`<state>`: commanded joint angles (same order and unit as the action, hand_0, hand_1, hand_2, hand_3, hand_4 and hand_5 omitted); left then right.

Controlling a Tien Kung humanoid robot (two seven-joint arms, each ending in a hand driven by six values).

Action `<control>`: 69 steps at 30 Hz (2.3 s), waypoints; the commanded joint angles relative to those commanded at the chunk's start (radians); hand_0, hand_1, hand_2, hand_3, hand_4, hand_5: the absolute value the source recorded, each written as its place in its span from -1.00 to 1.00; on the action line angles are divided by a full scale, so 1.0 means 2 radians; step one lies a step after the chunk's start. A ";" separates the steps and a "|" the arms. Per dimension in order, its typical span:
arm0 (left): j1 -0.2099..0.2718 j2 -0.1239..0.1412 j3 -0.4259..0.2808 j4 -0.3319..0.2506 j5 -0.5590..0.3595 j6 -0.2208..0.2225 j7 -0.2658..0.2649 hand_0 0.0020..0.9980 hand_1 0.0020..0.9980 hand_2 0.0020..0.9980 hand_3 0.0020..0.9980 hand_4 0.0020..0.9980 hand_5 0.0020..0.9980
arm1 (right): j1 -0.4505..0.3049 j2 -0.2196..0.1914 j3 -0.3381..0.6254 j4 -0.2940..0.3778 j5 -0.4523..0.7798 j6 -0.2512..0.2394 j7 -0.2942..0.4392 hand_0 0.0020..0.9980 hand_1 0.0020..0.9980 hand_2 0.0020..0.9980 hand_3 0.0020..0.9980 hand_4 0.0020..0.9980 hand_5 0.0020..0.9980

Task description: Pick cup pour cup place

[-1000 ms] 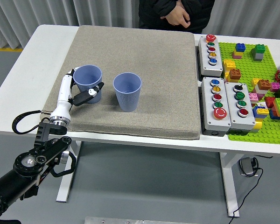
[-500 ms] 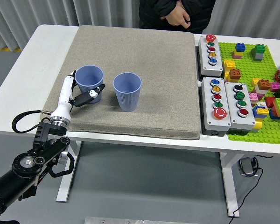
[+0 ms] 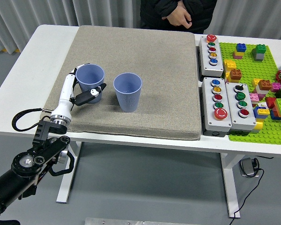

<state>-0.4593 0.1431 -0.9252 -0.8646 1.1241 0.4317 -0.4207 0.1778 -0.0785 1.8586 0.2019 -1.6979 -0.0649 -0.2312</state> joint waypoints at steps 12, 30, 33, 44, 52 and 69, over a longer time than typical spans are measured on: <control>0.005 0.001 -0.009 -0.006 0.011 -0.017 0.011 0.56 0.62 0.91 0.88 0.89 -0.34 | 0.002 0.000 0.000 0.000 0.000 0.000 0.000 0.40 0.39 0.28 0.21 -0.90 -0.21; 0.027 0.008 -0.024 -0.024 0.034 -0.036 0.027 0.77 0.89 1.00 1.00 1.00 -0.02 | -0.005 0.000 0.000 0.000 -0.002 0.001 -0.001 0.40 0.39 0.27 0.21 -0.90 -0.21; 0.035 0.011 -0.030 -0.029 0.034 -0.037 0.027 0.77 0.89 1.00 1.00 1.00 -0.02 | -0.006 0.000 0.002 0.000 -0.005 0.001 -0.001 0.40 0.39 0.27 0.21 -0.90 -0.21; 0.058 0.023 -0.050 -0.062 0.040 -0.038 0.029 0.79 0.90 1.00 1.00 1.00 0.00 | -0.005 0.000 0.001 0.000 -0.004 0.002 0.000 0.40 0.39 0.27 0.21 -0.90 -0.21; 0.083 0.027 -0.088 -0.109 0.066 -0.040 0.040 0.80 0.90 1.00 1.00 1.00 -0.01 | -0.004 -0.001 0.002 0.000 -0.004 0.001 0.000 0.40 0.39 0.27 0.20 -0.90 -0.21; 0.087 0.036 -0.147 -0.184 0.005 -0.050 0.055 0.80 0.88 1.00 1.00 0.53 1.00 | -0.002 -0.002 0.004 -0.001 -0.004 0.001 0.002 0.40 0.39 0.27 0.20 -0.90 -0.21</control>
<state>-0.2852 0.2155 -1.2200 -1.2335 1.1339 0.3316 -0.3115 0.1742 -0.0830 1.8663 0.2005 -1.7065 -0.0634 -0.2279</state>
